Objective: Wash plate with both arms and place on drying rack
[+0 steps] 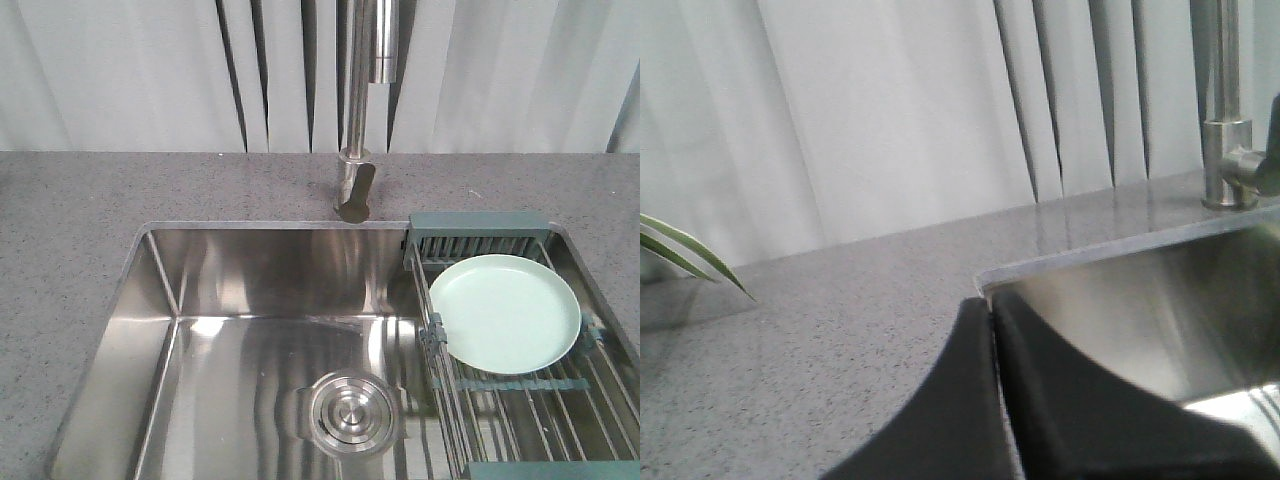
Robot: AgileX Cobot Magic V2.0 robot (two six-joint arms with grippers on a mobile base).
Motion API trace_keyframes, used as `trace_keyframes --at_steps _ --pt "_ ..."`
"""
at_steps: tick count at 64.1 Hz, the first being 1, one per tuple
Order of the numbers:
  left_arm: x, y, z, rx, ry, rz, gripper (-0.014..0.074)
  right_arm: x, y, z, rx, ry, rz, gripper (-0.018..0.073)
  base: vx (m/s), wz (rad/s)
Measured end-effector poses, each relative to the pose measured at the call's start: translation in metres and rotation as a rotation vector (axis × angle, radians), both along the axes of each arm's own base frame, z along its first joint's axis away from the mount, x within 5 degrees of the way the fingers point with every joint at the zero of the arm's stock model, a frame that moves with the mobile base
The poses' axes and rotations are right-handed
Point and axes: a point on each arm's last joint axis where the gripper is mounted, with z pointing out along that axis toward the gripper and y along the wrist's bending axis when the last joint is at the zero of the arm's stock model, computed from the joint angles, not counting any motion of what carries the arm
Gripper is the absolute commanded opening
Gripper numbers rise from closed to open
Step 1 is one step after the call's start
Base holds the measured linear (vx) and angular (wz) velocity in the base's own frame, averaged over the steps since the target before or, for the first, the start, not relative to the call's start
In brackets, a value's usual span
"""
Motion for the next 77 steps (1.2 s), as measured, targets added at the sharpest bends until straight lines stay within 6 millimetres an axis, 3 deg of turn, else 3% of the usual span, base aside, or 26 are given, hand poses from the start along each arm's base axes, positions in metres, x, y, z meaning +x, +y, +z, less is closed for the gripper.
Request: trace_keyframes --at_steps 19,77 --pt "-0.0021 0.0062 -0.0061 -0.015 0.050 0.114 -0.0006 0.0000 0.0000 0.0000 0.000 0.000 0.000 -0.0004 0.00 0.00" --pt "-0.0021 0.0063 -0.0065 -0.020 0.055 0.116 -0.0006 0.0000 0.0000 0.0000 0.000 0.000 0.000 -0.0004 0.00 0.00"
